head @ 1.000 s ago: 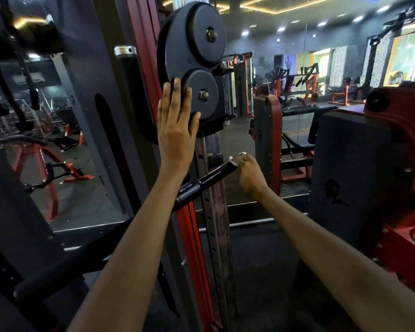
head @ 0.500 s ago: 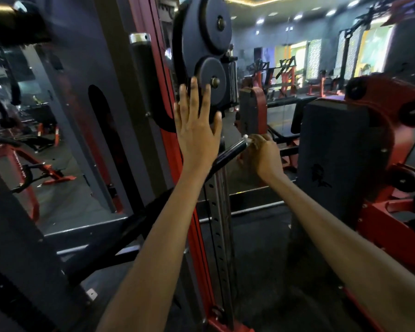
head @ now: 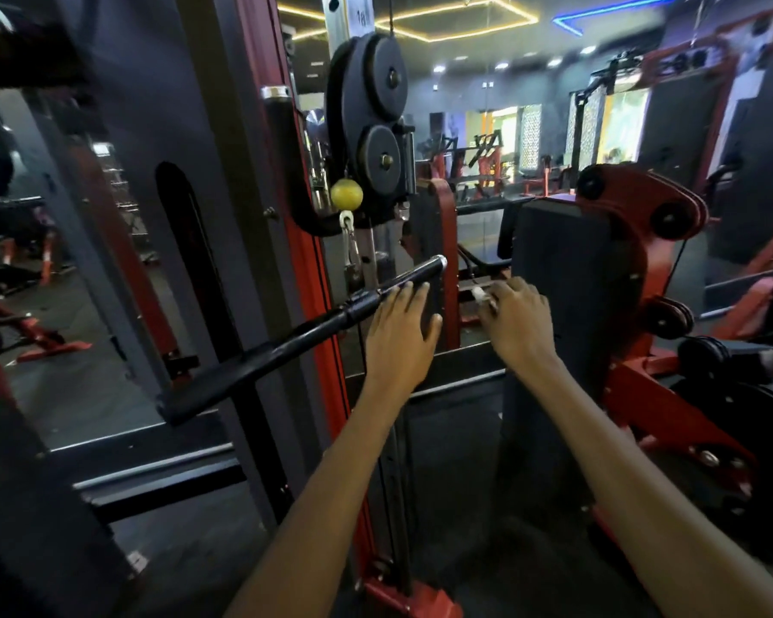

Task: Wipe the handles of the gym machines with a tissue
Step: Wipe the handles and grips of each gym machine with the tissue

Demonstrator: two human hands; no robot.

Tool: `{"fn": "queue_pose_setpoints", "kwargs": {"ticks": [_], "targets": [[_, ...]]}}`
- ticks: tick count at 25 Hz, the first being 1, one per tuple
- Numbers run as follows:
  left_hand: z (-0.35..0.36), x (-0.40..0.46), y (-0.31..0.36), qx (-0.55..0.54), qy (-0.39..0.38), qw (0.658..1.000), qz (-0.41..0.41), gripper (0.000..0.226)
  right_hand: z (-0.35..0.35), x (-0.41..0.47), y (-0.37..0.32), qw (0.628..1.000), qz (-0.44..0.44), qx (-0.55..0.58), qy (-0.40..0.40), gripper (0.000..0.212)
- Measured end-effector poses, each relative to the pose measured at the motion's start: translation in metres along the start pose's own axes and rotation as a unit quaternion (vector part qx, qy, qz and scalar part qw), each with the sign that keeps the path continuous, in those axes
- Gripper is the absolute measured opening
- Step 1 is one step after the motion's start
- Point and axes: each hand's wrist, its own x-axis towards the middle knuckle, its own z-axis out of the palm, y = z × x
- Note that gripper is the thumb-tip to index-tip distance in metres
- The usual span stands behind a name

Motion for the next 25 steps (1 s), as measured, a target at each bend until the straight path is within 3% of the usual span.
{"fn": "queue_pose_setpoints", "kwargs": {"ticks": [6,16,25], "targets": [[-0.011,-0.098,0.007,0.041,-0.082,0.995,-0.040,0.052,-0.033,-0.090,-0.015,0.999,-0.009,-0.007,-0.047,0.020],[-0.088,-0.275,-0.011,0.081,-0.128,0.981,-0.123,0.048,-0.071,-0.232,-0.095,0.990,-0.046,0.011,-0.136,0.021],[-0.170,-0.348,-0.101,0.083,-0.122,0.977,-0.153,0.050,-0.040,-0.302,-0.213,0.989,-0.047,0.032,-0.136,0.018]]}}
